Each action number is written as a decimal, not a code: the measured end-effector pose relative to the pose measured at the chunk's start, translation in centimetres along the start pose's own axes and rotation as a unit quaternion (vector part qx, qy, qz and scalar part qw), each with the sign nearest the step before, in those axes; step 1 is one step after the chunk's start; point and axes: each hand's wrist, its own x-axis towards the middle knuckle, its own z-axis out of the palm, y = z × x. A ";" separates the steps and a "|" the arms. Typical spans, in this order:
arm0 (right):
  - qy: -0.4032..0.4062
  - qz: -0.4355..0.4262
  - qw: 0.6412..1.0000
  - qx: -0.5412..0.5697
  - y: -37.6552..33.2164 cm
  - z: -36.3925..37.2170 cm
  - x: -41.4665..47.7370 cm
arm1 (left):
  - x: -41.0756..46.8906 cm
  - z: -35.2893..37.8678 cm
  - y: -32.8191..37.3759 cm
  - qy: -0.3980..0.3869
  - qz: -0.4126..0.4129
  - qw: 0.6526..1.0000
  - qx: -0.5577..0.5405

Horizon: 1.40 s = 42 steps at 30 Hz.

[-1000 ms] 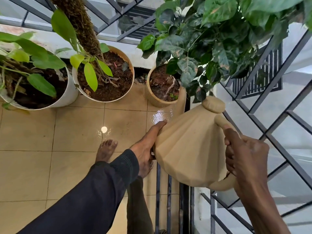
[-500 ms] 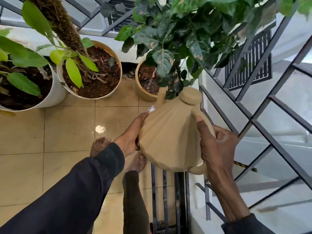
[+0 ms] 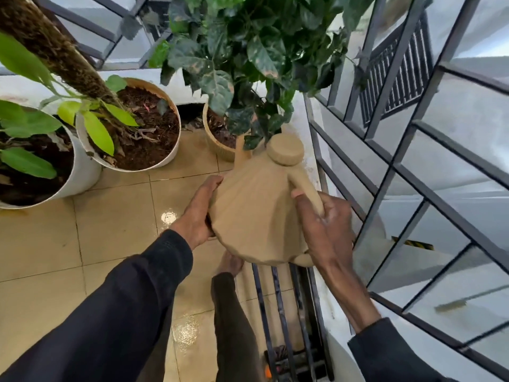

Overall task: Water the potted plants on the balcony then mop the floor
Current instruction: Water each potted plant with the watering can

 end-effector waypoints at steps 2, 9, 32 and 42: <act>-0.007 0.011 1.000 -0.002 0.0 0.0 0.1 | 0.2 0.0 -0.2 -0.003 -0.008 1.000 -0.007; 0.063 0.011 0.997 -0.030 0.2 0.8 -0.3 | 1.0 -0.6 -1.1 -0.025 -0.019 0.999 -0.026; 0.101 -0.051 0.994 0.004 1.4 1.7 0.5 | 0.4 -0.9 2.3 -0.050 0.029 0.998 -0.005; 0.118 -0.058 0.991 -0.013 1.4 2.1 0.8 | 0.5 -2.1 2.9 -0.055 0.032 0.998 0.018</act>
